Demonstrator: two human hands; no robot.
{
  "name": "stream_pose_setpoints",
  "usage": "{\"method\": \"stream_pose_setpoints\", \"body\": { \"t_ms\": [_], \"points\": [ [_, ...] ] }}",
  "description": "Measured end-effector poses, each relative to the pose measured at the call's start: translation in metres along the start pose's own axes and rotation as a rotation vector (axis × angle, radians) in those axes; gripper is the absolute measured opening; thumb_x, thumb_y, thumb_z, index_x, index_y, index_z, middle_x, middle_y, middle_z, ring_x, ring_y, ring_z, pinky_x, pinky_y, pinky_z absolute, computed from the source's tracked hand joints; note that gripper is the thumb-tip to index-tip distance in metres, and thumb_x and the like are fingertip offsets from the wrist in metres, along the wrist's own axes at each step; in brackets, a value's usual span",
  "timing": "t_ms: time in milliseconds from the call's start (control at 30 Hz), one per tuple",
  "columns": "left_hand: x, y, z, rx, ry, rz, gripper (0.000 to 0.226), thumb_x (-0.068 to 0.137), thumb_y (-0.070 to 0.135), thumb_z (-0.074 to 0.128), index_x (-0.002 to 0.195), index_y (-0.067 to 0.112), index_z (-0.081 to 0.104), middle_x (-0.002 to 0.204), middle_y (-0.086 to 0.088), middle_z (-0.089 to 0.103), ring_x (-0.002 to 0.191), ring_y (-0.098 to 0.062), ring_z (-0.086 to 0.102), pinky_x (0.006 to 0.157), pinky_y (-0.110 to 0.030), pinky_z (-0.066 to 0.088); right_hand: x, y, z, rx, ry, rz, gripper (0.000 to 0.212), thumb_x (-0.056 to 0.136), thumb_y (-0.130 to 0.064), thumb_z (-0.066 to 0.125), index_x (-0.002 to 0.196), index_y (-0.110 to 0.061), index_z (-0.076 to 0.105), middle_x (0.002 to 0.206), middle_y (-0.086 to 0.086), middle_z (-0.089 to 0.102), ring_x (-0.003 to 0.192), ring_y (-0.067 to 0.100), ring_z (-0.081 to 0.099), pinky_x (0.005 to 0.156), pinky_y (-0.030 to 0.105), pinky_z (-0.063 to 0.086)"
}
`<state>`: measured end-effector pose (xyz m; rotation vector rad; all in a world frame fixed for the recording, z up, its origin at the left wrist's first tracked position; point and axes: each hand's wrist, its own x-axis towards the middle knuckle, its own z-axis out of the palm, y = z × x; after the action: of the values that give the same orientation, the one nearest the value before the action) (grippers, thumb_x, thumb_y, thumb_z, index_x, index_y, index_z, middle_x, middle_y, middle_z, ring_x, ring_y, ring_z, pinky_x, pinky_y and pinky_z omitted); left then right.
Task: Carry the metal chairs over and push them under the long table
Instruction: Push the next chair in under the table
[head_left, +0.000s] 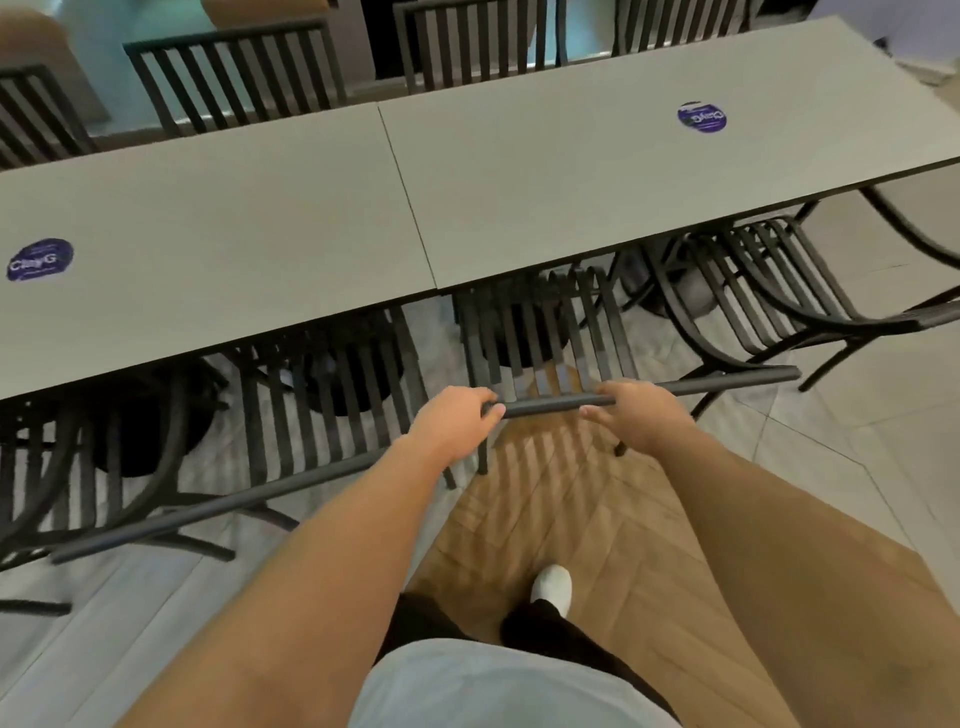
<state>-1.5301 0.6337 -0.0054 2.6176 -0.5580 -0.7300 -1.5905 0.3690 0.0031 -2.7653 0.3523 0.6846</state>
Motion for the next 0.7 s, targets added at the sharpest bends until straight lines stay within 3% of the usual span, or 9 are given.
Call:
{"method": "stream_pose_setpoints", "body": {
  "t_ms": [67, 133, 333, 433, 567, 700],
  "points": [
    [0.009, 0.02, 0.01, 0.014, -0.019, 0.004, 0.045, 0.107, 0.048, 0.042, 0.142, 0.024, 0.058, 0.121, -0.001, 0.069, 0.081, -0.017, 0.062, 0.068, -0.032, 0.05, 0.004, 0.025, -0.008, -0.011, -0.013, 0.004, 0.063, 0.092, -0.072, 0.048, 0.134, -0.025, 0.057, 0.12, 0.0, 0.063, 0.106, 0.022, 0.059, 0.086, 0.041, 0.053],
    [0.019, 0.033, 0.018, 0.038, -0.046, 0.004, 0.046, 0.106, 0.049, 0.043, 0.142, 0.023, 0.056, 0.117, -0.002, 0.069, 0.076, -0.016, 0.057, 0.064, -0.03, 0.046, 0.009, 0.044, -0.013, -0.004, -0.027, 0.021, 0.063, 0.092, -0.069, 0.051, 0.137, -0.025, 0.056, 0.126, 0.0, 0.062, 0.112, 0.022, 0.058, 0.088, 0.041, 0.052],
    [0.057, 0.045, 0.036, 0.068, -0.125, 0.023, 0.063, 0.099, 0.063, 0.051, 0.147, 0.023, 0.053, 0.133, -0.003, 0.061, 0.115, -0.022, 0.061, 0.091, -0.036, 0.052, 0.03, 0.073, -0.02, -0.054, -0.073, 0.039, 0.065, 0.09, -0.062, 0.062, 0.143, -0.027, 0.051, 0.13, 0.001, 0.058, 0.118, 0.023, 0.056, 0.093, 0.041, 0.05],
    [0.077, 0.047, 0.044, 0.107, -0.177, 0.018, 0.065, 0.096, 0.064, 0.054, 0.147, 0.025, 0.051, 0.129, -0.002, 0.061, 0.114, -0.021, 0.059, 0.093, -0.037, 0.052, 0.042, 0.082, -0.019, -0.086, -0.095, 0.049, 0.057, 0.092, -0.055, 0.063, 0.14, -0.026, 0.052, 0.127, 0.0, 0.058, 0.117, 0.024, 0.056, 0.091, 0.041, 0.05],
    [0.094, 0.052, 0.056, 0.127, -0.224, -0.027, 0.043, 0.1, 0.049, 0.058, 0.136, 0.026, 0.057, 0.111, 0.0, 0.062, 0.085, -0.018, 0.06, 0.078, -0.037, 0.057, 0.059, 0.1, -0.013, -0.11, -0.101, 0.045, 0.045, 0.093, -0.046, 0.062, 0.132, -0.026, 0.058, 0.118, -0.002, 0.059, 0.11, 0.022, 0.057, 0.09, 0.041, 0.052],
    [0.102, 0.056, 0.074, 0.228, -0.175, -0.12, 0.028, 0.1, 0.038, 0.056, 0.126, 0.03, 0.059, 0.105, 0.0, 0.065, 0.097, -0.024, 0.064, 0.082, -0.041, 0.056, 0.071, 0.124, -0.012, -0.13, -0.117, 0.029, 0.037, 0.095, -0.037, 0.061, 0.13, -0.024, 0.059, 0.119, 0.0, 0.061, 0.112, 0.023, 0.057, 0.092, 0.04, 0.051]
  ]
}}
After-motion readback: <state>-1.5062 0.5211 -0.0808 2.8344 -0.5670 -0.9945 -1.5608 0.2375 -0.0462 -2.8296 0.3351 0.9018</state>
